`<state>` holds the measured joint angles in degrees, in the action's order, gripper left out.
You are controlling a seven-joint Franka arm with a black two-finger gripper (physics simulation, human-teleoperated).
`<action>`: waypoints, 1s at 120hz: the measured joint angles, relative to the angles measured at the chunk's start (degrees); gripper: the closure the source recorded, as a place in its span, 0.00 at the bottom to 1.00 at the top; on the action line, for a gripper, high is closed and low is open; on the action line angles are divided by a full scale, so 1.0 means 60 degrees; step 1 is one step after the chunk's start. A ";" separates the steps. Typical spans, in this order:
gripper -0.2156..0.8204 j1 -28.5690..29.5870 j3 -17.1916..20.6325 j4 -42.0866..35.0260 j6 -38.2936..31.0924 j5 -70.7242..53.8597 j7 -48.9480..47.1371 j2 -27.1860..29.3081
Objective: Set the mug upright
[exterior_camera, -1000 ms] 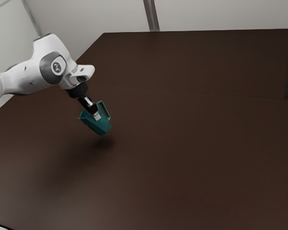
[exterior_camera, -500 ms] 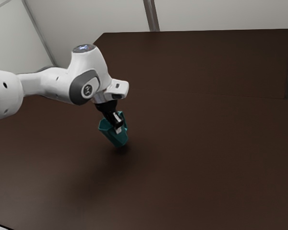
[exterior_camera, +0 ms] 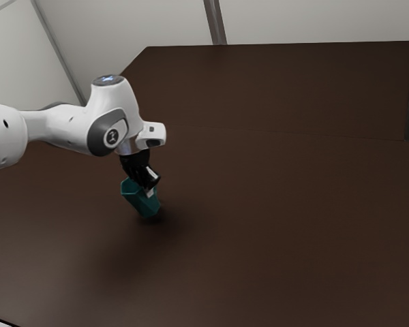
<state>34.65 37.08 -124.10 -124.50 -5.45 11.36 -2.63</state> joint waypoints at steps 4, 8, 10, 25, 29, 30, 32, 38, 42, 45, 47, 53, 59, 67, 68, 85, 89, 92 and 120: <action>0.97 -0.0003 -0.0001 -0.0002 -0.0004 -0.0041 -0.0091 -0.0051; 0.97 -0.0053 -0.0002 -0.0003 -0.0007 -0.0082 -0.0177 -0.0080; 0.97 -0.0091 -0.0001 -0.0004 -0.0008 -0.0100 -0.0219 -0.0092; 0.72 -0.0472 -0.0015 -0.0017 -0.0003 -0.0127 -0.0455 -0.0132; 0.65 -0.0530 -0.0016 -0.0018 -0.0001 -0.0128 -0.0508 -0.0130; 0.63 -0.0541 -0.0017 -0.0018 -0.0001 -0.0128 -0.0521 -0.0128; 0.60 -0.0553 -0.0016 -0.0024 0.0000 -0.0129 -0.0546 -0.0128; 0.52 -0.0559 -0.0019 -0.0039 0.0000 -0.0130 -0.0618 -0.0133; 0.47 -0.0537 -0.0021 -0.0043 0.0000 -0.0130 -0.0663 -0.0131; 0.44 -0.0513 -0.0022 -0.0045 0.0000 -0.0130 -0.0695 -0.0128; 0.43 -0.0495 -0.0021 -0.0046 0.0000 -0.0130 -0.0716 -0.0127; 0.38 -0.0450 -0.0023 -0.0047 0.0002 -0.0131 -0.0776 -0.0103; 0.34 -0.0411 -0.0017 -0.0043 0.0010 -0.0131 -0.0831 -0.0035; 0.31 -0.0361 0.0011 -0.0013 0.0064 -0.0128 -0.0896 0.0197; 0.30 -0.0355 0.0016 -0.0007 0.0074 -0.0127 -0.0904 0.0231; 0.26 -0.0270 0.0106 0.0182 0.0351 -0.0099 -0.1019 0.0744; 0.25 -0.0310 0.0097 0.0347 0.0457 -0.0054 -0.1045 0.0778; 0.25 -0.0349 0.0082 0.0485 0.0538 -0.0021 -0.1062 0.0791; 0.22 -0.0468 -0.0040 0.2766 0.1949 0.0663 -0.1368 0.0552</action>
<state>31.84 36.84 -107.50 -112.80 -1.48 3.15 0.69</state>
